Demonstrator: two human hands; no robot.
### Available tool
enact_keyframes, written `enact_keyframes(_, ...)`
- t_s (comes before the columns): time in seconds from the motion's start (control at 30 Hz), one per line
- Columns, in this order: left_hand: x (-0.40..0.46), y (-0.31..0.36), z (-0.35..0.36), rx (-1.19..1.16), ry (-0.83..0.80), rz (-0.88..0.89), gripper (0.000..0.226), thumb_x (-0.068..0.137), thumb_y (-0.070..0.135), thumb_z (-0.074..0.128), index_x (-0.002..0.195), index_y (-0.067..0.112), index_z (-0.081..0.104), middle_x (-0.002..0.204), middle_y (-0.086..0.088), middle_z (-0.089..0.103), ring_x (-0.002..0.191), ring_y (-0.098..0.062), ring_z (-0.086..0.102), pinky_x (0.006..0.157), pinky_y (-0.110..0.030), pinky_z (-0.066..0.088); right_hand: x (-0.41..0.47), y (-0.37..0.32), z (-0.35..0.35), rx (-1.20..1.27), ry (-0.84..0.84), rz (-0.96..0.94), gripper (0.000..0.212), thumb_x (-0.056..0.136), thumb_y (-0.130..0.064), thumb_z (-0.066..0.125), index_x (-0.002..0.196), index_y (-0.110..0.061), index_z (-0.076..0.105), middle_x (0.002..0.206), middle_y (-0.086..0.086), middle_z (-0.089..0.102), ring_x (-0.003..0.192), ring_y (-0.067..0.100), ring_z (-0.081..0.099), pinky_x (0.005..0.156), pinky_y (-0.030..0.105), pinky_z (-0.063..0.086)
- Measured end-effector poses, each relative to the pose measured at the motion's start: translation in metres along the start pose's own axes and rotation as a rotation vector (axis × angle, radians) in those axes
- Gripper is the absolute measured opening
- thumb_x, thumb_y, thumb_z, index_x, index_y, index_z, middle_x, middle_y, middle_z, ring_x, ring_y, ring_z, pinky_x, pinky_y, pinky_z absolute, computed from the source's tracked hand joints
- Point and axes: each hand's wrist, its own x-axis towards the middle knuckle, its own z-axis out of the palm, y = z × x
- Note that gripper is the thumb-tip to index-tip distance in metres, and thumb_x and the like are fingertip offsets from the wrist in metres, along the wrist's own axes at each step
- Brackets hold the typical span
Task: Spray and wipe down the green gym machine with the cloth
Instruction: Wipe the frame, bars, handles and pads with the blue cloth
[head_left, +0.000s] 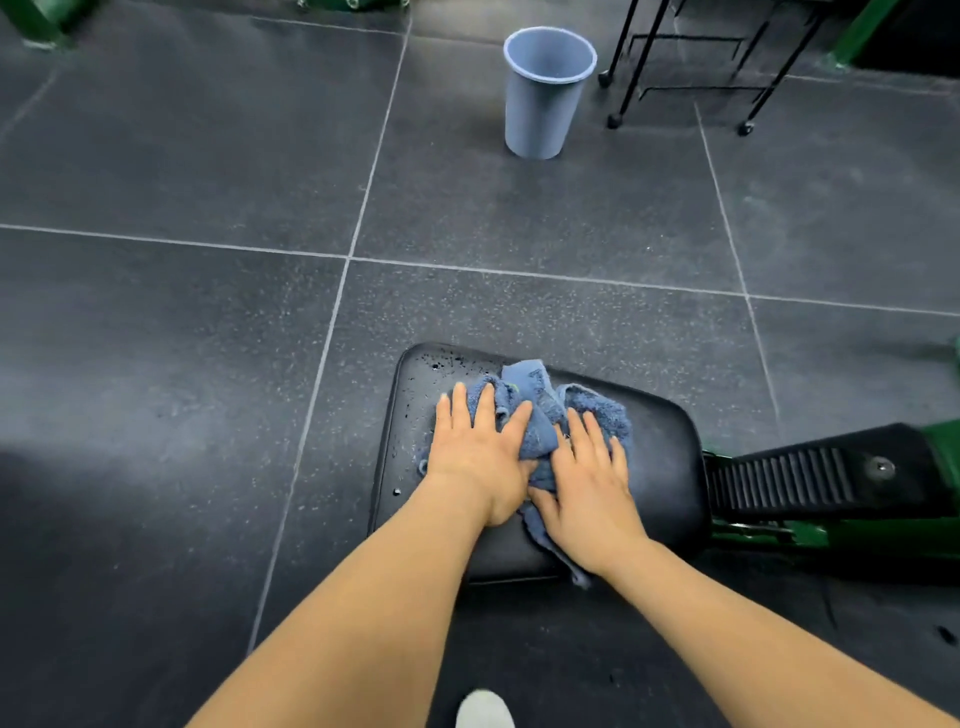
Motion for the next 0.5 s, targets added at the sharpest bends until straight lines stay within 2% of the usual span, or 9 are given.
enact_keyframes(0.03,0.008,-0.002,-0.007,-0.001,-0.007,0.004,0.066,0.1,0.054,0.022,0.153,0.03,-0.009,0.16,-0.015,-0.015,0.144,-0.042,-0.019,0.117,-0.053,-0.011,0.008,0.002,-0.003,0.014,0.016,-0.006,0.089,0.08,-0.062,0.01,0.154,-0.014,0.012,0.161,0.01,0.001,0.149,0.027,-0.007,0.12,0.048,0.001)
enact_keyframes(0.17,0.037,-0.012,-0.024,-0.072,-0.009,0.014,0.067,0.099,0.052,0.026,0.154,0.027,-0.003,0.16,-0.016,-0.011,0.144,-0.041,-0.018,0.118,-0.052,-0.009,0.039,0.009,-0.019,-0.022,0.003,-0.054,0.078,0.093,-0.056,0.036,0.153,-0.01,0.016,0.161,0.011,0.003,0.149,0.027,-0.004,0.118,0.047,0.002)
enact_keyframes(0.27,0.051,-0.019,-0.037,-0.085,0.005,0.051,0.066,0.098,0.05,0.031,0.155,0.024,0.008,0.161,-0.017,-0.001,0.146,-0.04,-0.011,0.119,-0.052,-0.003,0.054,0.013,-0.031,-0.023,-0.032,-0.06,0.092,0.083,-0.069,0.021,0.152,-0.009,0.016,0.161,0.01,0.006,0.149,0.026,-0.001,0.118,0.046,0.004)
enact_keyframes(0.33,0.054,-0.02,-0.041,-0.139,0.057,0.047,0.063,0.094,0.045,0.039,0.151,0.023,0.024,0.158,-0.016,0.017,0.146,-0.038,0.005,0.119,-0.049,0.008,0.06,0.013,-0.036,-0.021,-0.049,-0.051,0.097,0.075,-0.07,0.017,0.152,-0.01,0.016,0.161,0.009,0.009,0.149,0.025,0.003,0.118,0.045,0.006)
enact_keyframes(0.37,0.052,-0.02,-0.042,-0.18,0.091,0.037,0.06,0.091,0.043,0.043,0.147,0.022,0.034,0.153,-0.015,0.029,0.143,-0.036,0.017,0.117,-0.046,0.016,0.06,0.011,-0.036,-0.004,-0.041,-0.037,0.095,0.074,-0.066,0.023,0.151,-0.011,0.019,0.16,0.009,0.014,0.148,0.025,0.007,0.118,0.045,0.008)
enact_keyframes(0.43,0.036,-0.019,-0.034,-0.249,0.178,0.025,0.049,0.085,0.04,0.048,0.129,0.021,0.054,0.135,-0.012,0.051,0.128,-0.033,0.04,0.109,-0.04,0.029,0.051,0.003,-0.031,0.058,0.034,-0.026,0.088,0.073,-0.059,0.036,0.145,-0.01,0.034,0.154,0.01,0.03,0.145,0.027,0.02,0.117,0.045,0.017)
enact_keyframes(0.5,0.012,-0.024,-0.018,-0.282,0.275,0.042,0.045,0.075,0.041,0.044,0.109,0.02,0.064,0.118,-0.011,0.061,0.112,-0.033,0.053,0.099,-0.04,0.039,0.03,-0.01,-0.017,0.134,0.11,-0.034,0.081,0.071,-0.058,0.043,0.133,-0.006,0.051,0.142,0.012,0.047,0.138,0.03,0.036,0.11,0.05,0.032)
